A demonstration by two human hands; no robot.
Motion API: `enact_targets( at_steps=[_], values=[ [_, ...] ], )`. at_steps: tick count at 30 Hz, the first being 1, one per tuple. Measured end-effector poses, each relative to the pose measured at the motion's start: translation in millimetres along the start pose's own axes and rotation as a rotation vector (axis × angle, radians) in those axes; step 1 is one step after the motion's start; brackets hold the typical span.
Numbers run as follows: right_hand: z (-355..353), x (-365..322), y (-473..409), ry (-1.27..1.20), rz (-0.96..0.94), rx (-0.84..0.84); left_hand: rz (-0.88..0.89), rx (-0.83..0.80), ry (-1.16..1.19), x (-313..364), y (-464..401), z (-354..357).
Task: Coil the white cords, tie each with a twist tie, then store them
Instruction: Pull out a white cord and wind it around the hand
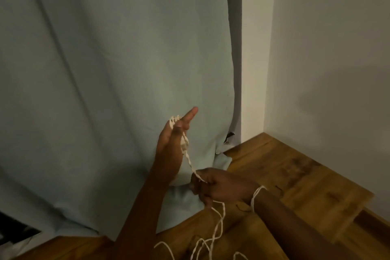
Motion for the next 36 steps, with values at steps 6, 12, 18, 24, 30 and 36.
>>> enact_targets(
  at_steps=[6,12,18,24,30,36],
  values=[
    [-72,-36,21,0.477,-0.115,0.248,0.112,-0.232,-1.1,-45,18,0],
    [-125,-35,32,0.063,-0.25,0.543,-0.453,-0.277,0.154,-47,41,17],
    [-100,-6,6,-0.455,-0.314,0.628,-0.363,-0.438,1.077,-9,37,46],
    [1,16,-22,-0.589,-0.101,0.221,-0.115,-0.335,0.834,36,0,47],
    [20,8,-4,-0.284,-0.017,-0.097,0.273,-0.067,-0.687,-1,-13,-16],
    [-43,15,11,-0.184,-0.066,0.252,0.175,-0.289,-1.27,-45,4,-30]
  ],
)
Point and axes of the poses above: each hand's wrist, its own y-axis away from the middle knuckle, its own z-axis out of the palm, x = y × z, the point moved 7 cm from there along -y, towards the middle knuckle, and after that the axes turned 4 degrees about y, right-handed, at the moved point
